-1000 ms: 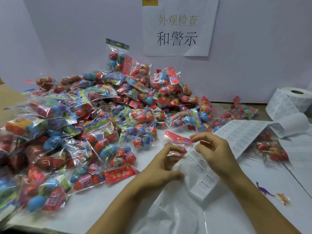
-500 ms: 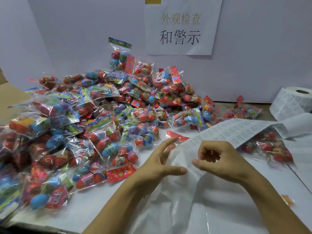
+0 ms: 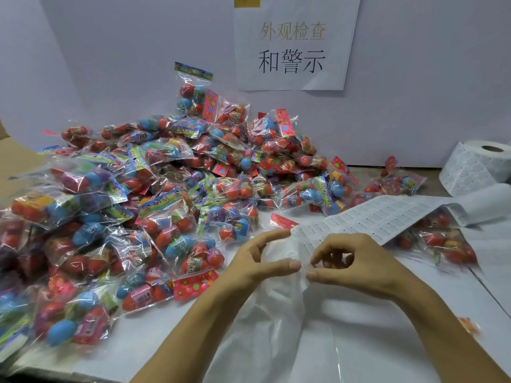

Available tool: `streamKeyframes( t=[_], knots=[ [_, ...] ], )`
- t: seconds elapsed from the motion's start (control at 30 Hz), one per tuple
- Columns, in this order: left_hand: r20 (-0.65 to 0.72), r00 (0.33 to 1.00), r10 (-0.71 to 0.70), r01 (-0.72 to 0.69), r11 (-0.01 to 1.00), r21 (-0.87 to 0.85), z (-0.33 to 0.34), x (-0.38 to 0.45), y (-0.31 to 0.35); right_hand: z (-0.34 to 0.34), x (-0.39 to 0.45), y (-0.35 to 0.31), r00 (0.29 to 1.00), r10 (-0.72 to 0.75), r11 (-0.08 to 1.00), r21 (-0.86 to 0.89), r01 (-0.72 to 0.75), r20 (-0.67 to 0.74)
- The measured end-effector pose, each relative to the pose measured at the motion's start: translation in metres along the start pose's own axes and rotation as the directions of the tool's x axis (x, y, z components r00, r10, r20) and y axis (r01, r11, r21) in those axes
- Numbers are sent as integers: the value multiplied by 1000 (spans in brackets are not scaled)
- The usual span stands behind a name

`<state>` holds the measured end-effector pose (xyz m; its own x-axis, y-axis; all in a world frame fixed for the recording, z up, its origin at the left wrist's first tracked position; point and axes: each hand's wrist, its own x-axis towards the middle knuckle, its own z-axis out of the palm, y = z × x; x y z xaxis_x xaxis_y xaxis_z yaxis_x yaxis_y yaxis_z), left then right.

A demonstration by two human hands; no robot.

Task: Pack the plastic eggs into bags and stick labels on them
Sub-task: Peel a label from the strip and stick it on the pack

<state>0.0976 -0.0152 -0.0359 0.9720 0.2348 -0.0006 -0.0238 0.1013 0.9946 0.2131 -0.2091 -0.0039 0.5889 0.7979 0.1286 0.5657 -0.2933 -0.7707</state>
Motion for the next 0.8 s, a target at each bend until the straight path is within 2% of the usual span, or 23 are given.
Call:
streamKeyframes(
  t=[0.3,0.43,0.8],
  knots=[
    [21,1000,-1,1,1000,-21,3,-5,1,0,0,-1,999,-32,995,98,29,31],
    [-9,998,58,-57,995,82,6,-9,3,4,1,-1,997,-51,992,116,44,60],
    [64,995,75,-83,989,124,4,-7,-5,2,1,-3,984,3,995,95,-20,180]
  ],
)
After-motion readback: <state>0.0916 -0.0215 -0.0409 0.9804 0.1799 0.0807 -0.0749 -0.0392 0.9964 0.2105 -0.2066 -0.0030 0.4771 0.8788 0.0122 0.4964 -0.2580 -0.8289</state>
